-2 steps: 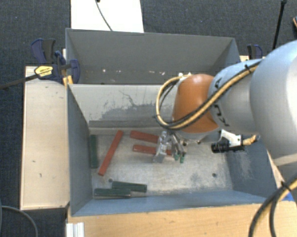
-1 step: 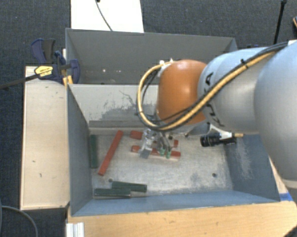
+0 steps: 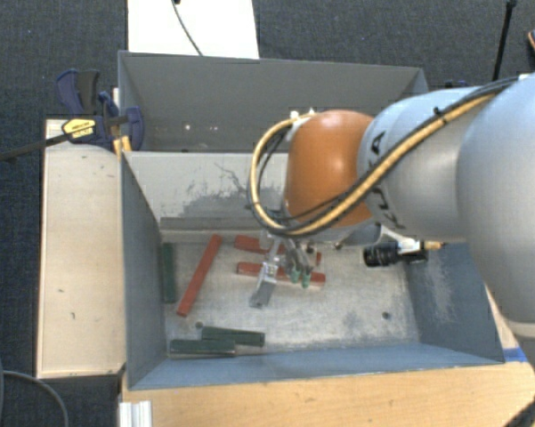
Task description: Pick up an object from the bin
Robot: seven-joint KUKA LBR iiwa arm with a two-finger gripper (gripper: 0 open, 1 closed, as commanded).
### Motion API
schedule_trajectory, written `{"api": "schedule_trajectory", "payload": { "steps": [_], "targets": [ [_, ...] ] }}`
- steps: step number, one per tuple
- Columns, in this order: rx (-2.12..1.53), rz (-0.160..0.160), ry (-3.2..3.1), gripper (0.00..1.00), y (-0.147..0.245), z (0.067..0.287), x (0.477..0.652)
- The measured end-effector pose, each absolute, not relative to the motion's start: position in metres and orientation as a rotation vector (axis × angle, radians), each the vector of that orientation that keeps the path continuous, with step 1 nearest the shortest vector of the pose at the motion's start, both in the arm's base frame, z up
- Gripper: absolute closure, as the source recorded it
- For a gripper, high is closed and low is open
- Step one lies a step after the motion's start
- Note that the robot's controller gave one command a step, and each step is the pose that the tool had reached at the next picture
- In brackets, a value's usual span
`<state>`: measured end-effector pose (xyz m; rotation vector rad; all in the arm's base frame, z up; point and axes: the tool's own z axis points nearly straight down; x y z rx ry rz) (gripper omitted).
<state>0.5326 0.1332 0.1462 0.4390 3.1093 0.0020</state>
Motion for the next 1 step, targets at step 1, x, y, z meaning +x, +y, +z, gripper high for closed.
{"api": "schedule_trajectory", "payload": {
  "steps": [1],
  "targets": [
    [0.829,-0.004,3.033,0.0,0.0818,0.0737,0.542]
  ]
}}
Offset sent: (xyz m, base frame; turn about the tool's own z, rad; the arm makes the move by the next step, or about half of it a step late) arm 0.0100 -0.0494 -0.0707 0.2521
